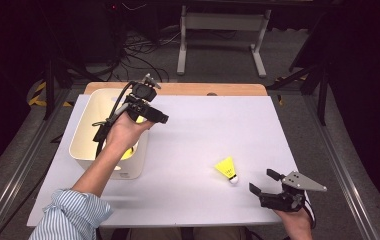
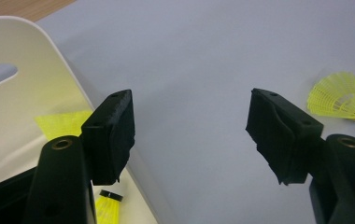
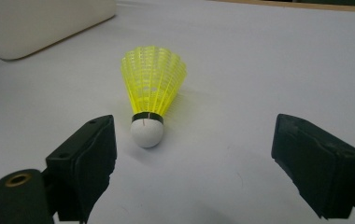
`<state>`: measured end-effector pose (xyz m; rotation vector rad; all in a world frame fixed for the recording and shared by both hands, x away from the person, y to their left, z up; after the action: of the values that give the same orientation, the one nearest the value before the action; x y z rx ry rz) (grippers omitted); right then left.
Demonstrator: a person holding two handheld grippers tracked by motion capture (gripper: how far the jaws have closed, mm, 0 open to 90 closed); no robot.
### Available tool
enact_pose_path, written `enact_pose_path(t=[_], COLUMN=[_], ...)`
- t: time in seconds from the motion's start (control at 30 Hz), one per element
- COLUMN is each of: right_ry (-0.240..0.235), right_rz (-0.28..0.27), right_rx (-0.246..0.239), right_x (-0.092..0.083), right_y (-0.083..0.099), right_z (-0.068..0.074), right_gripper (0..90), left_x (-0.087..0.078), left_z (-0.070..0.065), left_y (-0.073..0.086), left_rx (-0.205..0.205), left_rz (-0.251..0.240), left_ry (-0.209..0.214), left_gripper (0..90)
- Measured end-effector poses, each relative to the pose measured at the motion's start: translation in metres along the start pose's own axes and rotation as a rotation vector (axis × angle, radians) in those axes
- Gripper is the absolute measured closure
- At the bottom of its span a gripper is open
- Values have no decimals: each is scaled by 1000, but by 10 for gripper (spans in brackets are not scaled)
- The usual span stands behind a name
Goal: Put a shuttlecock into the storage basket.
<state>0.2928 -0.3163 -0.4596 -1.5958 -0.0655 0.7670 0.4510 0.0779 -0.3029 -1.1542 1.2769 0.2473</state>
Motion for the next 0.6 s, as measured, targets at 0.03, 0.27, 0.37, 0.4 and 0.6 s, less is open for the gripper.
enact_pose_path(t=[0.03,0.27,0.37,0.4,0.6], right_ry=[0,1,4,2,1], right_rz=[3,5,6,6,7], right_rx=[-4,-13,-11,-12,-15], right_x=[1,1,1,1,0], right_y=[0,0,0,0,0], right_z=[0,1,1,1,1], right_gripper=[148,148,148,148,148], left_x=[1,5,6,6,9], left_z=[-1,-7,-9,-9,-15], left_y=[0,-4,-4,-4,-3], left_rx=[2,11,16,19,29], left_rz=[-1,3,1,2,0], left_ry=[0,13,14,12,21], left_gripper=[330,328,326,325,324])
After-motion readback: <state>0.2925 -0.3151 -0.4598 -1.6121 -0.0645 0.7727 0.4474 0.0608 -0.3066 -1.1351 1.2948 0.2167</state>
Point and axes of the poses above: each handheld gripper's, and its own axes: x roughly forward along the jaws, y roughly out of its underside, z roughly to its left, the point moved 2 cm from there along x, roughly forward along the jaws, and after that the axes turned 5 degrees about y, right-handed, at the moved point
